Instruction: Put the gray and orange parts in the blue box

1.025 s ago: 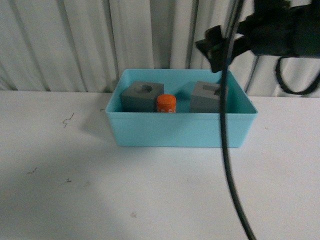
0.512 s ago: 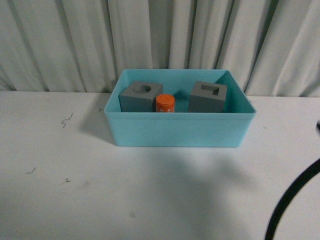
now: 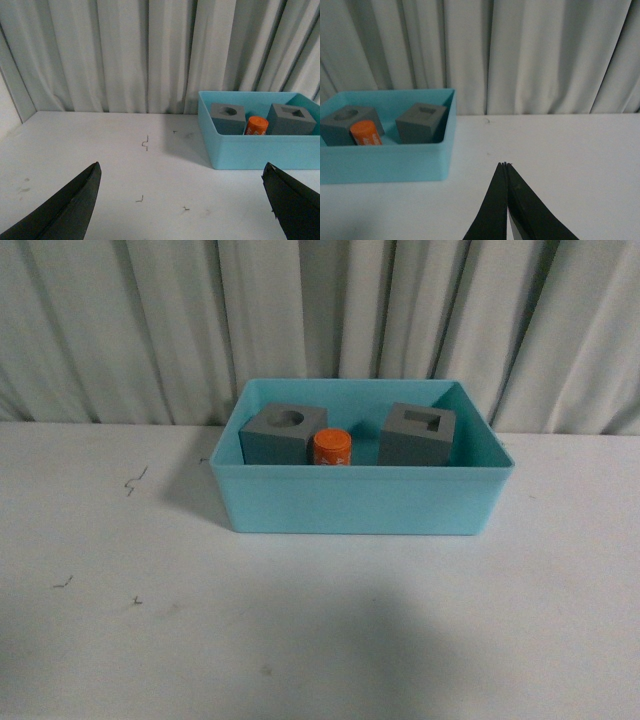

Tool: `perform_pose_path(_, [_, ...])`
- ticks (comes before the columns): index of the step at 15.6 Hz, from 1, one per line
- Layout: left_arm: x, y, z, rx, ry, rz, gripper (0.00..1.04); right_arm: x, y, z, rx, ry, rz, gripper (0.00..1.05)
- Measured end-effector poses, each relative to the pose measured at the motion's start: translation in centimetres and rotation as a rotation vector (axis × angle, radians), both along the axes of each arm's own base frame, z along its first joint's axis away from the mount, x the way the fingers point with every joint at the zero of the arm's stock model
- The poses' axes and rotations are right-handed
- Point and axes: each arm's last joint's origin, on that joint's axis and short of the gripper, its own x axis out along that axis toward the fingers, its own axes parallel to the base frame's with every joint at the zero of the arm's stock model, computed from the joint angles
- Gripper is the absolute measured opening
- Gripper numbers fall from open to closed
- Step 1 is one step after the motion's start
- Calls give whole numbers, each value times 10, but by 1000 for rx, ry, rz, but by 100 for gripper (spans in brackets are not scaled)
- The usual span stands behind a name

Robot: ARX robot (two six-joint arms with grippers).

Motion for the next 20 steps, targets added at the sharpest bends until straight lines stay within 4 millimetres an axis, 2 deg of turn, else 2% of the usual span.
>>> perform_pose_path(1, [0,0,0,0,0,0,98,-5,0,6,0,-27,0,2])
perform_pose_path(6, [0,0,0,0,0,0,98,-26,0,5,0,-22,0,2])
perform_pose_path(20, [0,0,0,0,0,0,98,-58,0,12,0,-41,0,2])
